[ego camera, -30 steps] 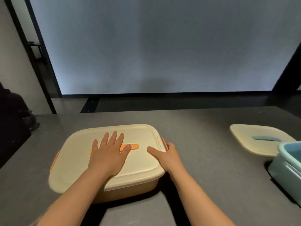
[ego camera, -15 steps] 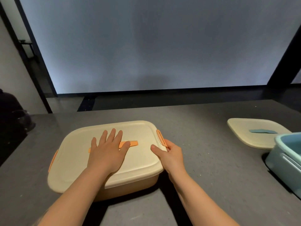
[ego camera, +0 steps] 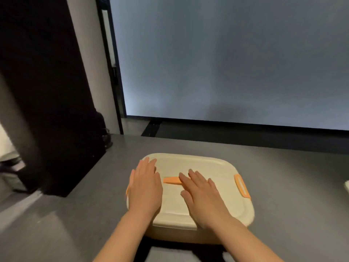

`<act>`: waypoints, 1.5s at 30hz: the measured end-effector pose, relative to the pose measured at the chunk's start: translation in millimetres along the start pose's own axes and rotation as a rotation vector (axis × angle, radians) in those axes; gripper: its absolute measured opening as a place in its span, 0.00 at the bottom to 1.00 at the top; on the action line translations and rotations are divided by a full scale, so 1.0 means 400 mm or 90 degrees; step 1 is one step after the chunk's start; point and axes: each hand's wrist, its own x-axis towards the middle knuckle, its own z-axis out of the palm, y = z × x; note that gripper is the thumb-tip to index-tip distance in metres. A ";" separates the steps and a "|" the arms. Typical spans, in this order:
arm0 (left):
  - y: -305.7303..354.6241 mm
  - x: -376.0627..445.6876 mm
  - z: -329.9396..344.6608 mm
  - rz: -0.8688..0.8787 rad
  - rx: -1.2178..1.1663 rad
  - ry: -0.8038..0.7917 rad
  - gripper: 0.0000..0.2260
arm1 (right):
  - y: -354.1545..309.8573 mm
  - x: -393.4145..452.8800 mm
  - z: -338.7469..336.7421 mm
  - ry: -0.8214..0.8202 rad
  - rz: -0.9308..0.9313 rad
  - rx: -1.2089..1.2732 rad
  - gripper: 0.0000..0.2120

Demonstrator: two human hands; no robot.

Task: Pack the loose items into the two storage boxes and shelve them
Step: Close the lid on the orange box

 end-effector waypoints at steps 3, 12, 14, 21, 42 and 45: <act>-0.099 -0.002 -0.047 -0.168 -0.025 -0.076 0.23 | -0.038 0.046 0.019 -0.036 -0.035 -0.037 0.24; -0.105 -0.014 -0.041 -0.414 -0.497 -0.045 0.13 | -0.044 0.078 0.038 -0.045 -0.039 -0.054 0.25; -0.103 -0.021 -0.040 -0.386 -0.474 -0.009 0.10 | -0.043 0.078 0.038 -0.046 -0.042 -0.057 0.25; -0.113 -0.020 -0.046 -0.229 -0.298 -0.027 0.13 | -0.045 0.079 0.042 -0.058 -0.039 -0.064 0.25; 0.116 -0.157 0.034 0.165 0.240 -0.225 0.25 | 0.105 -0.123 -0.026 0.062 0.112 -0.032 0.23; 0.162 -0.171 0.053 0.201 0.229 -0.251 0.24 | 0.152 -0.176 -0.050 0.064 0.138 0.044 0.22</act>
